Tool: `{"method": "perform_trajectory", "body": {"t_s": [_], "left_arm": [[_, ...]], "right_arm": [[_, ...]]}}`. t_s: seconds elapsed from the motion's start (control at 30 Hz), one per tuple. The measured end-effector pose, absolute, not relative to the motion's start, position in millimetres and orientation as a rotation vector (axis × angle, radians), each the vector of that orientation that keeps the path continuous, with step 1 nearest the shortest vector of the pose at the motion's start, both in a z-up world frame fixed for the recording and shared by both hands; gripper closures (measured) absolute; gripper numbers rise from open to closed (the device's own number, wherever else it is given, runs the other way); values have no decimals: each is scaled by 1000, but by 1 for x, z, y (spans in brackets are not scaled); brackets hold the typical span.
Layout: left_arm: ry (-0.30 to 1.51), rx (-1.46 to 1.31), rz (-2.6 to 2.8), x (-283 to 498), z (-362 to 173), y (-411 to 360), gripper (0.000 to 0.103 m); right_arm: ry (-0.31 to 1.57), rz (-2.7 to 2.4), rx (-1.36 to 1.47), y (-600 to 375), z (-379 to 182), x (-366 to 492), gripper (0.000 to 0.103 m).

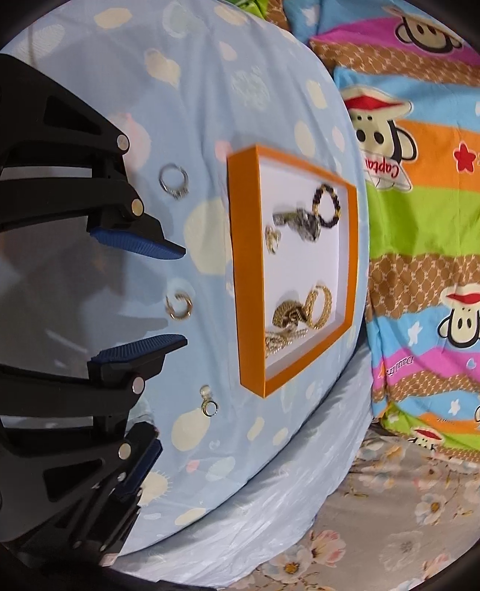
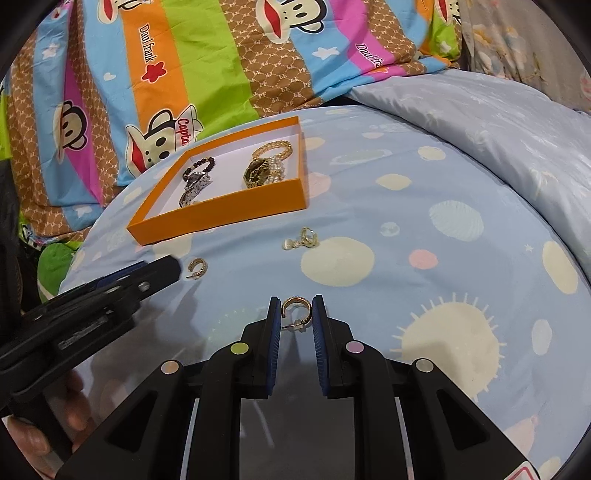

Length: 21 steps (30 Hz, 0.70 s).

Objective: Organize jewelry
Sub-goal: 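Grasp the gold hoop earring on the sheet with the right tool, then carry the gold hoop earring into the orange box with the right tool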

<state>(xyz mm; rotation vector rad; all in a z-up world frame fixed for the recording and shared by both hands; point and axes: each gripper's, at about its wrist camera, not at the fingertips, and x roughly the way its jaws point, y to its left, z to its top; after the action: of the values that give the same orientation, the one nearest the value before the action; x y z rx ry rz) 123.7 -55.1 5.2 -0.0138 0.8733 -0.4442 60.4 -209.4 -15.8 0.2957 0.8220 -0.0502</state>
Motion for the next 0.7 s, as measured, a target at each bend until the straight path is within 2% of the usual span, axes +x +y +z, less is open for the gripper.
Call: {"method": "perform_trajectory", "body": {"t_s": [0.23,0.5,0.7], "left_arm": [[899,5,-424,133,-7,-65,63],[905,9,-407,135,-9,-65,87],[882,-18,-421,132,-6,-59,87]], "right_arm": [[828,-38,311,-210,-18,61,87],[833,-36,312,-210,-19,62,87],[832,-35,311,-210,-19,62,87]]}}
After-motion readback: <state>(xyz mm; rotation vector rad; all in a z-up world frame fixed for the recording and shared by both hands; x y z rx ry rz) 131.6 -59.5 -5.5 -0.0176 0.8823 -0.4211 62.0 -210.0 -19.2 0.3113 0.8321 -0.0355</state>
